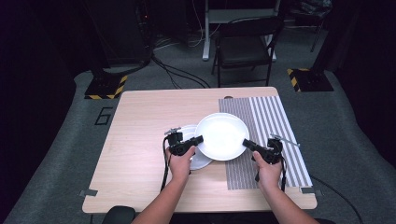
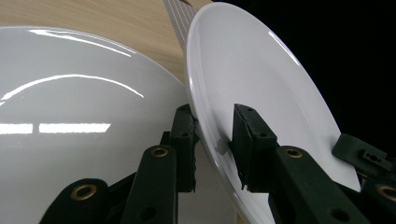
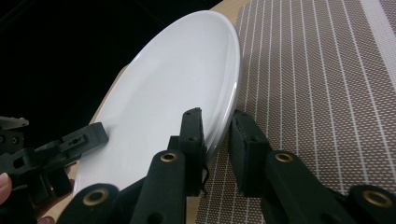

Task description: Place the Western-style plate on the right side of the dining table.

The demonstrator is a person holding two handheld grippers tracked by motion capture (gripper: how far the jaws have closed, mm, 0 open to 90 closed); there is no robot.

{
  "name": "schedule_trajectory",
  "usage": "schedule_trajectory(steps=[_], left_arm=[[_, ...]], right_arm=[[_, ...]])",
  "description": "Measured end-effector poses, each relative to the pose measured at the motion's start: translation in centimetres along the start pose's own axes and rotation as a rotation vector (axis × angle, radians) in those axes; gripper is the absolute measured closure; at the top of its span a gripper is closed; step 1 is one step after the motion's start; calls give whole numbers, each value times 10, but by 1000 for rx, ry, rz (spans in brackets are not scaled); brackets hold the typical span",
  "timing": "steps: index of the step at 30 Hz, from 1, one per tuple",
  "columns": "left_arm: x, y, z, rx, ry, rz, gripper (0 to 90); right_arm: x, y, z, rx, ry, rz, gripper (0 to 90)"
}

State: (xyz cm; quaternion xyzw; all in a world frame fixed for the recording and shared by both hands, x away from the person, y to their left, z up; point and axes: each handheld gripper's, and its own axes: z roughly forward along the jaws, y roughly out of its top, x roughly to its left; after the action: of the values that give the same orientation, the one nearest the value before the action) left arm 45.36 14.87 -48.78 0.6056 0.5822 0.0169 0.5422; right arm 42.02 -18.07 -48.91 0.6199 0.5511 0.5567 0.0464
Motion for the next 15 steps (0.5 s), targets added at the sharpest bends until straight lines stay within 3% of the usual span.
schedule_trajectory(steps=[15], left_arm=[[-16,2,15,18,-32,21,709]], right_arm=[[-9,3,-19,-44,-28,13,756]])
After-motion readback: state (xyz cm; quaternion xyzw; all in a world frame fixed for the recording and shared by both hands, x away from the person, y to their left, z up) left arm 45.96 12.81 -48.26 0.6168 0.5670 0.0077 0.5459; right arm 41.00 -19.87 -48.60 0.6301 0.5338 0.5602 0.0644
